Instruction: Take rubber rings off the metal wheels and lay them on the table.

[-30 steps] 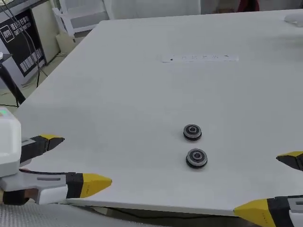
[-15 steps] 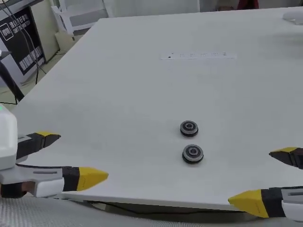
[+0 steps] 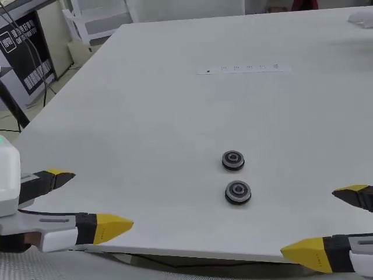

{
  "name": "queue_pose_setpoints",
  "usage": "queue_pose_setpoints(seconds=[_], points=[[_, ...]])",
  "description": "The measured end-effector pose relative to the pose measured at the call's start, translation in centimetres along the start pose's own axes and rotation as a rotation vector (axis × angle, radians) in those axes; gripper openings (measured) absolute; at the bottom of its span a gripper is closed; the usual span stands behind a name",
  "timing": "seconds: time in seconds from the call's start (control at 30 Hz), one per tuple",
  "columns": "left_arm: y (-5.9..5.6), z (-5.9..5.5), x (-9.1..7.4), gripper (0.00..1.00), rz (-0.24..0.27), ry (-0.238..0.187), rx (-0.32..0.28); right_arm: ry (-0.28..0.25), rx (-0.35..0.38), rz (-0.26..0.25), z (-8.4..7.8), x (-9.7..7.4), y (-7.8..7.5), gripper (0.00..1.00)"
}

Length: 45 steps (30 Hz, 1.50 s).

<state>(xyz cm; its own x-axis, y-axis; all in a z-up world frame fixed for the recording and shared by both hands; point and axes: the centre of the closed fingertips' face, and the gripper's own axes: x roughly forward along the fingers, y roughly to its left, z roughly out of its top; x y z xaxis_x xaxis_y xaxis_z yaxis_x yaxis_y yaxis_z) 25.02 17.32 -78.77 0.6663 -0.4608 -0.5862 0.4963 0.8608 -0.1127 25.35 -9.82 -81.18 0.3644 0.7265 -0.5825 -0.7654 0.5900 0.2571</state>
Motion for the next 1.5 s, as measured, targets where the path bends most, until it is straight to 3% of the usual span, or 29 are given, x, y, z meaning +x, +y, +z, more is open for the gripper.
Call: queue_pose_setpoints(seconds=[0.2,0.57,0.9,1.03,1.17,1.33,1.5], points=[[-0.1,-0.1,0.2,1.0,-0.017,0.009,-0.001,-0.012,0.024,0.008,0.1,0.0,-0.1,0.98],[-0.4,0.0,0.3,1.0,-0.037,0.01,0.004,0.011,-0.001,0.029,0.0,0.4,0.2,0.99],[-0.6,0.7,0.1,1.0,-0.066,-0.05,-0.04,-0.002,0.018,0.028,0.1,0.3,0.1,0.99],[-0.3,0.7,0.1,1.0,-0.046,-0.044,-0.011,-0.001,0.027,0.029,0.0,0.3,0.2,0.99],[0.0,1.4,-0.2,1.0,-0.023,-0.072,-0.002,0.006,0.027,0.027,-0.2,0.4,0.1,0.99],[-0.2,1.8,-0.5,1.0,-0.026,-0.069,0.024,0.021,0.016,0.038,-0.4,0.5,0.2,0.99],[-0.6,3.3,-0.7,1.0,-0.046,-0.095,0.046,-0.002,0.003,0.074,0.2,0.6,0.8,0.99]])
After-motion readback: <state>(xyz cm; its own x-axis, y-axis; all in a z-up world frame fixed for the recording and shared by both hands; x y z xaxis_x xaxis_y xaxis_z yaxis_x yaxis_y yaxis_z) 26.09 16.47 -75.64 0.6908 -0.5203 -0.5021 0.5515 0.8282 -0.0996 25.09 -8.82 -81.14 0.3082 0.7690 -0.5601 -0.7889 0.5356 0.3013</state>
